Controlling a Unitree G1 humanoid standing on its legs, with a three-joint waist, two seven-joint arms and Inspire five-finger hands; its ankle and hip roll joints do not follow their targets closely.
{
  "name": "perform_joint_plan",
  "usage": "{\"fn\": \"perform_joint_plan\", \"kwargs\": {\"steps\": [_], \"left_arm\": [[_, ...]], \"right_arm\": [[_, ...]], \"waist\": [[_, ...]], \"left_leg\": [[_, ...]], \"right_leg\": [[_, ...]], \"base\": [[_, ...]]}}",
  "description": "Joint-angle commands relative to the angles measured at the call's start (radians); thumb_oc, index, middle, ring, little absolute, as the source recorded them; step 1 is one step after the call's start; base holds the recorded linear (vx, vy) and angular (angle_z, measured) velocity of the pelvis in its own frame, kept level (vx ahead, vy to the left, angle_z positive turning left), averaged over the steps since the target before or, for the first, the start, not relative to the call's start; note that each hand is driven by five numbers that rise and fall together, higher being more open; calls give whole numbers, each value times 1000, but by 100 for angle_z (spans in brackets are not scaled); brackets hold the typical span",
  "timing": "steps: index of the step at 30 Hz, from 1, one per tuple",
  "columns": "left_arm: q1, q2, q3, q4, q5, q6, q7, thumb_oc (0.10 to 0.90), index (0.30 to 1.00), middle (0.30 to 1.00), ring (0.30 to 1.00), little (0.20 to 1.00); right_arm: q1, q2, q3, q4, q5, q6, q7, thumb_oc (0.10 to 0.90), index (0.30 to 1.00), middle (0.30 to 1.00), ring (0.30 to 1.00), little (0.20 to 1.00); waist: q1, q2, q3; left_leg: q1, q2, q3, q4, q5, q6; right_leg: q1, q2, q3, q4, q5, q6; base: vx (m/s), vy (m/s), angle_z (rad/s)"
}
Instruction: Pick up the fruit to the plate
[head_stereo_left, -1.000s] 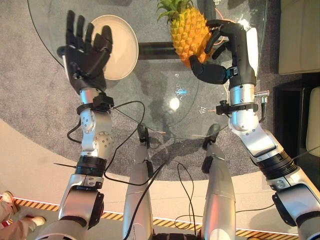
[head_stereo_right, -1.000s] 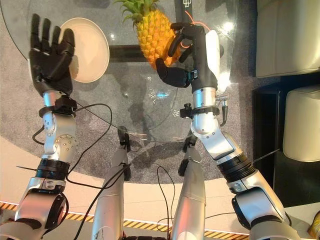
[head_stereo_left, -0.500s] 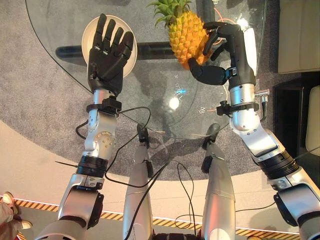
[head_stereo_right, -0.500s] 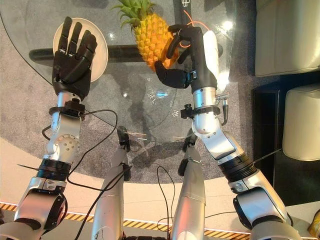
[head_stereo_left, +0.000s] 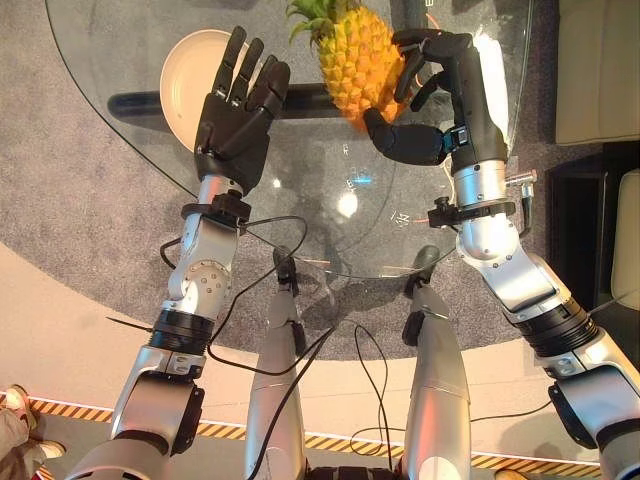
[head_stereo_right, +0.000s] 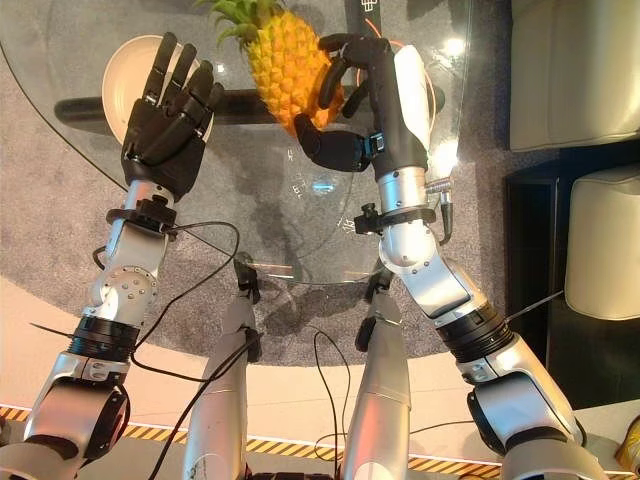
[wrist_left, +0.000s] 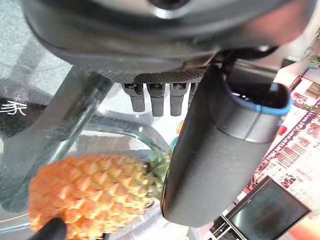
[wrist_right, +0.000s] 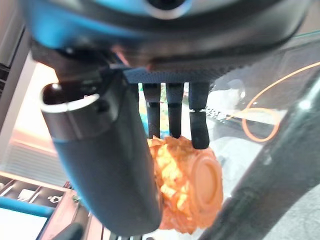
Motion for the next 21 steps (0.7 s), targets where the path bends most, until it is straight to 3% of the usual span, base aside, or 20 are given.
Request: {"fn": "perform_joint_plan", "kwargs": {"steps": [1,15,21], "left_arm": [[-82,35,-27,-145,-23,-28,-23,800,900,900,900,900],[-120,13,-66,-172,-39,8,-1,800,900,900,900,900],[-125,14,-70,-182,-47,-17,-18,800,900,900,900,900]], "right_arm": [[-158,-25,0,-203,-41,-123,-18,100,300,300,300,200],[-198,-21,34,-188,-34,-98,0,100,300,300,300,200],[-204,-31,51,-184,-41,-77,11,100,300,300,300,200]], "waist": [[-2,-5,-25],[-2,-16,-25],[-1,-16,-25]], "left_leg": [[-42,10,-8,85,-48,-26],[-51,9,-11,86,-45,-25],[-53,7,-12,81,-43,-25]], "right_leg": [[80,-30,-44,-127,51,61],[77,-26,-49,-131,56,60],[78,-30,-53,-138,60,62]], "base": [[0,0,0],[0,0,0],[0,0,0]]}}
